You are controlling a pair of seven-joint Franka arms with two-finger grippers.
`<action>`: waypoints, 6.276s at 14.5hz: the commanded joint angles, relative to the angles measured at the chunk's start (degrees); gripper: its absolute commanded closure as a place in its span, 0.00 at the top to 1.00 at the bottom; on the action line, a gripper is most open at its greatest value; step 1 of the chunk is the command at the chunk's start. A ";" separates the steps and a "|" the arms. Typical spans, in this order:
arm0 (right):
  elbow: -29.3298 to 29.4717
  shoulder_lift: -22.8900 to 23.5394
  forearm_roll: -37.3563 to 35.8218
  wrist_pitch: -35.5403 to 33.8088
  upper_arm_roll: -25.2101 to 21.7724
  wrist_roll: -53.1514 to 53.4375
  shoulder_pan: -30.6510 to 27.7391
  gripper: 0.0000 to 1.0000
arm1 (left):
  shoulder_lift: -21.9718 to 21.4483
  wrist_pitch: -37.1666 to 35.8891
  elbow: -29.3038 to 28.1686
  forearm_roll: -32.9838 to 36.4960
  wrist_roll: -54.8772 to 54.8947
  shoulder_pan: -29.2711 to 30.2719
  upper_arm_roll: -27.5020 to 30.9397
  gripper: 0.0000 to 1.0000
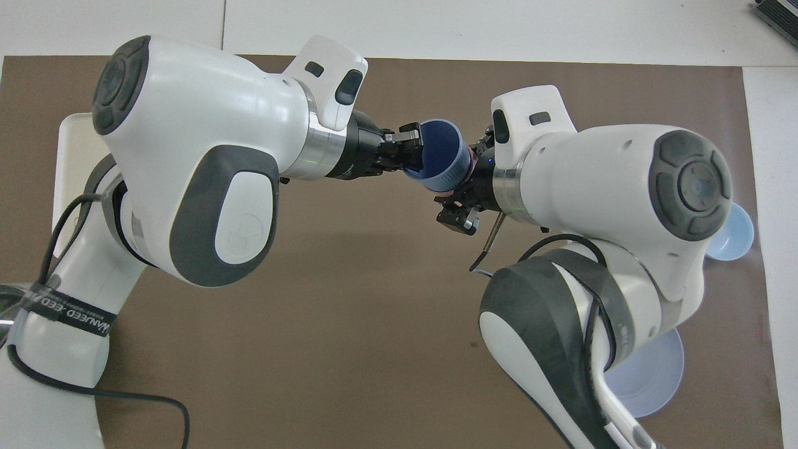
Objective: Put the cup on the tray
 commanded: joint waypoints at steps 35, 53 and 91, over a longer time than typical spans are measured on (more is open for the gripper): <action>-7.92 20.96 74.99 -11.47 -0.41 -82.29 -37.12 0.00 | 8.05 8.50 -10.96 14.43 40.73 48.55 1.17 0.03; -13.63 20.61 78.07 -11.39 -0.50 -95.57 -37.39 0.25 | 4.82 -32.52 12.59 33.83 28.07 33.63 1.18 1.00; -1.53 -9.01 -10.79 -21.81 0.12 37.64 -24.91 1.00 | -12.76 -27.83 -6.71 30.69 29.65 28.51 -0.58 1.00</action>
